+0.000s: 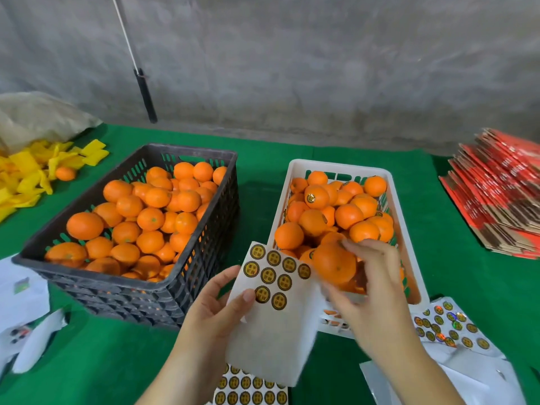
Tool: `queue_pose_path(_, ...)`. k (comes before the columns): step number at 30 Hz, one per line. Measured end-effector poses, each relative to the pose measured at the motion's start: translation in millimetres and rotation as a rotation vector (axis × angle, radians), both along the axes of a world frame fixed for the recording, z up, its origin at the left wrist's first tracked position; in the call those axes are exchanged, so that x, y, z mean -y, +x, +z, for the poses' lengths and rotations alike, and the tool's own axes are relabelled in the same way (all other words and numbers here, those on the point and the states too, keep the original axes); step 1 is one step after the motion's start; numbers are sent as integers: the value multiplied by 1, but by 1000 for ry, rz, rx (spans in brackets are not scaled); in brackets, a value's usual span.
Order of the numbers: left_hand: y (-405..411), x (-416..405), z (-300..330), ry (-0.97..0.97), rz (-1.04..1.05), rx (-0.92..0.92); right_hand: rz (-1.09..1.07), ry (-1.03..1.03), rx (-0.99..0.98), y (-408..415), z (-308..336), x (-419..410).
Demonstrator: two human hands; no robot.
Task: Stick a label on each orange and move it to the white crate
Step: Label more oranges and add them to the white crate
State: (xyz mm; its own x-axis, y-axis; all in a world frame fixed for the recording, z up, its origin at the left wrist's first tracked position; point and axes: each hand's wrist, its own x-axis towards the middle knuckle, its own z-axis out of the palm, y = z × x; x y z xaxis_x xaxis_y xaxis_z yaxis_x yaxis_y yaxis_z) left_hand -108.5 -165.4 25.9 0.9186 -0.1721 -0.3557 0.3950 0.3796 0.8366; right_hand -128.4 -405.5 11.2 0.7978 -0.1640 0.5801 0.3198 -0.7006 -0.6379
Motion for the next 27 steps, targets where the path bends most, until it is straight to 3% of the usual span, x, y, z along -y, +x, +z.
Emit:
queue_pose_path(2,-1,-2,-2,59,-42,16,-164,-97,-179,19,-13,18)
queue_pose_path(5,-5,-3,-7,200,-139,88,-171,-250,-629,31,-29,33)
queue_pose_path(10,-4,-8,-8,242,-238,172,-410,-574,-695,19,-33,32)
queue_pose_path(13,1,-14,-6,225,-347,251,-287,-242,-543,4,-25,9)
queue_pose_path(17,20,-24,6,178,-367,333,421,714,-577,-9,-6,-41)
queue_pose_path(18,28,-27,9,175,-342,346,464,829,-588,-9,-6,-48)
queue_pose_path(20,47,-32,14,221,-328,397,422,873,-518,-5,-6,-57)
queue_pose_path(23,97,-50,7,515,-174,553,336,935,-410,6,-5,-63)
queue_pose_path(25,147,-76,-11,1003,-44,637,297,1026,-409,10,-5,-62)
queue_pose_path(27,197,-111,-32,1576,-184,481,284,1088,-432,12,-7,-61)
